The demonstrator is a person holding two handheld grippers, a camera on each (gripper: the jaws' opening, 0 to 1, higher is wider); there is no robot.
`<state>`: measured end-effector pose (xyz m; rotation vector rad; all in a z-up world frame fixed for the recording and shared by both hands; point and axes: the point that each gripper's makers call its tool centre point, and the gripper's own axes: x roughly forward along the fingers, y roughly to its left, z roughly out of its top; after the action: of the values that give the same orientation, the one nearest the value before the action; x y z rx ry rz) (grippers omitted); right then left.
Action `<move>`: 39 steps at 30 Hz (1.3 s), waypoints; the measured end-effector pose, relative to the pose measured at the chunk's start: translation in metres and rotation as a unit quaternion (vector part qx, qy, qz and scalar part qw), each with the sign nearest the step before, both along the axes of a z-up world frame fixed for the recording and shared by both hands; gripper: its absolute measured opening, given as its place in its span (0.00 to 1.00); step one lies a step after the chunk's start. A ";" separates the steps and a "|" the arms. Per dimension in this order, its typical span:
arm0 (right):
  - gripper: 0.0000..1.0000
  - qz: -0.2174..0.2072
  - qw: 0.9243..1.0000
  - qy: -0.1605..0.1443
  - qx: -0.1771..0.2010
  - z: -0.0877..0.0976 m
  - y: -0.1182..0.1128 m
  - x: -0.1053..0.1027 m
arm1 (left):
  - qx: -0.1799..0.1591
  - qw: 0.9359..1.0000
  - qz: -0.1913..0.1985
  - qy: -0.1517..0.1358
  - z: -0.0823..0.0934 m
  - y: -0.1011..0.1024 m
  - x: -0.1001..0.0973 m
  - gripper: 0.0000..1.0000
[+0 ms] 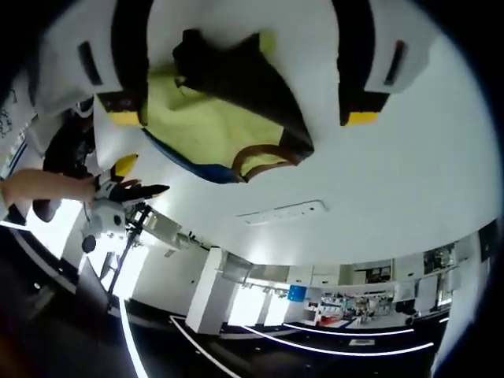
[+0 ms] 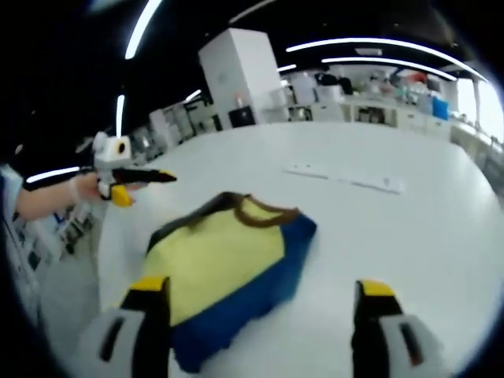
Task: Fold the garment on the visible template until the final outline fits inside the template.
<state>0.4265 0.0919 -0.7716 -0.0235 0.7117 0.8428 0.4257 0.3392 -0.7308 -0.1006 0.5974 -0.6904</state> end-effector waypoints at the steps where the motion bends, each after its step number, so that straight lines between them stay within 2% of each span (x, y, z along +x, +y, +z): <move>1: 0.97 0.000 1.000 0.000 -0.001 0.000 -0.001 -0.003 | -0.005 1.000 0.002 -0.002 0.004 0.001 -0.003 0.98; 7: 0.95 -0.004 1.000 -0.002 -0.002 0.003 -0.009 -0.021 | 0.000 1.000 0.004 -0.012 0.014 -0.001 -0.024 0.96; 10: 0.95 -0.006 1.000 -0.003 -0.002 0.005 -0.014 -0.031 | 0.001 1.000 0.005 -0.015 0.016 0.003 -0.028 0.96; 18: 0.94 -0.018 1.000 -0.007 0.001 0.008 -0.024 -0.047 | 0.009 1.000 0.003 -0.024 0.025 0.006 -0.050 0.95; 25: 0.87 -0.013 1.000 -0.001 0.003 0.004 -0.025 -0.071 | 0.005 0.999 0.012 -0.029 0.033 0.014 -0.063 0.92; 36: 0.74 0.003 1.000 0.024 0.002 -0.018 -0.014 -0.106 | 0.003 0.999 0.026 -0.030 0.035 0.020 -0.083 0.90; 39: 0.67 0.009 0.999 0.031 -0.004 -0.028 -0.009 -0.113 | 0.003 0.999 0.028 -0.029 0.034 0.021 -0.083 0.90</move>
<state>0.3133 0.0830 -0.7997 -0.0098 0.7745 0.8615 0.3424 0.3604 -0.6969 -0.0906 0.5390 -0.6357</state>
